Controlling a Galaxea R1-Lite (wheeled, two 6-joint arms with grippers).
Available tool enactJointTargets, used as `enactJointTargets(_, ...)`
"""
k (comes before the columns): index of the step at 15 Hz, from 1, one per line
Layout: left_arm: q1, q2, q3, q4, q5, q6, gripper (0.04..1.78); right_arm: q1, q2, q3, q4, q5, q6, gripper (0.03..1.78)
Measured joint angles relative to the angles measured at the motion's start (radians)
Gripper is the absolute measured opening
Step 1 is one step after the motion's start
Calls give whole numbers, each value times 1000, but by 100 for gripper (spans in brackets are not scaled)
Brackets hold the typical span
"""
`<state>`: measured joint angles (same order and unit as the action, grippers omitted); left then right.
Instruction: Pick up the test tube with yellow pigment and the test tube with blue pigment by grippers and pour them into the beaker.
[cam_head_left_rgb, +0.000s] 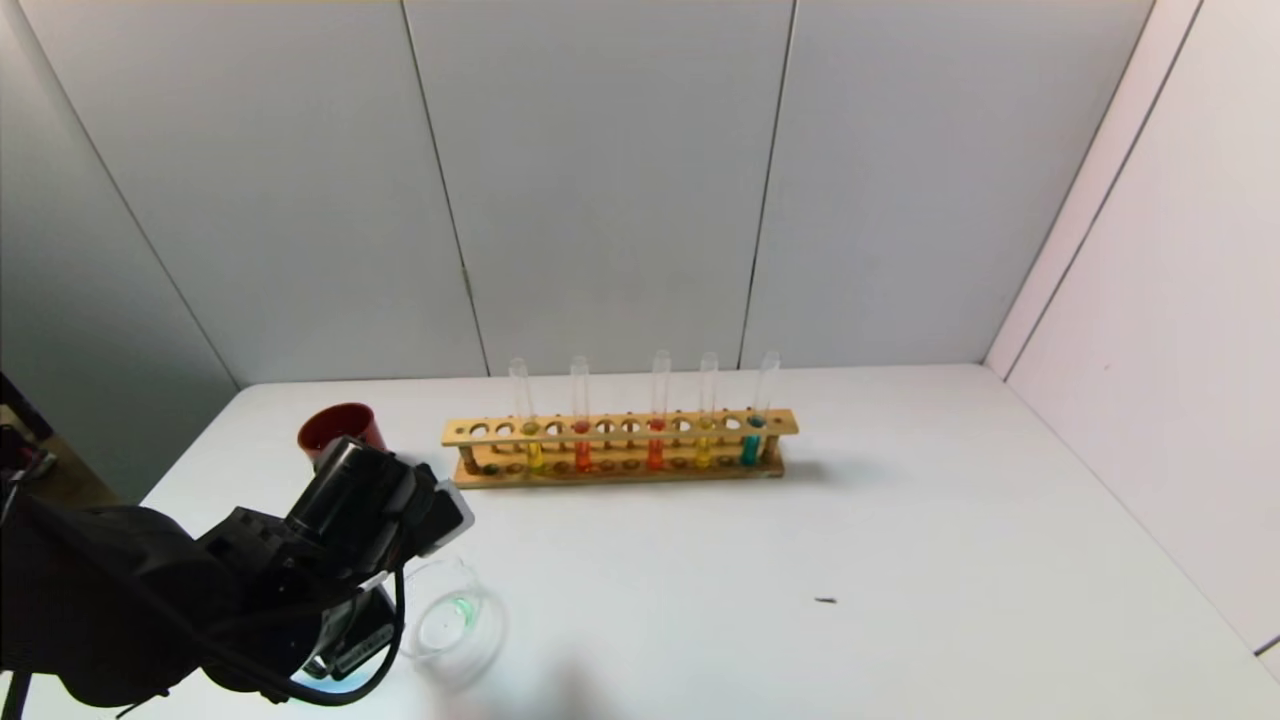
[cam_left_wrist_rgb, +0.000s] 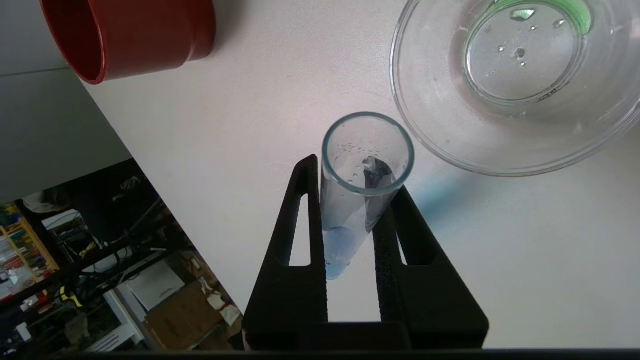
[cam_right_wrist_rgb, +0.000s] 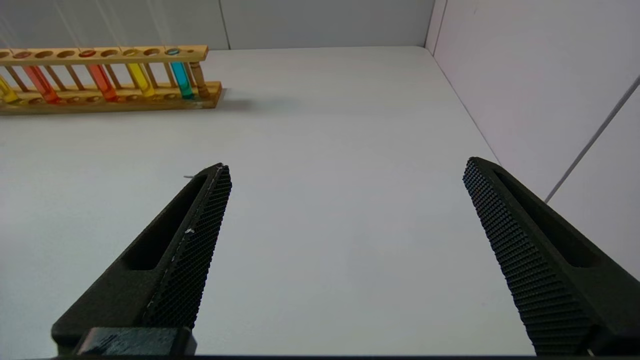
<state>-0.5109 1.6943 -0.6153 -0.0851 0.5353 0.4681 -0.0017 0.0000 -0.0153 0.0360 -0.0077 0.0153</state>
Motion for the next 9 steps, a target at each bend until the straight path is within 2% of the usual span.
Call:
enactJointTargets(6, -42, 83, -10, 4, 54, 31, 32, 0, 0, 0, -1, 0, 0, 170)
enactJointTargets(9, -48, 104, -31, 64, 56, 55, 32, 0, 0, 0, 0, 0, 0, 170)
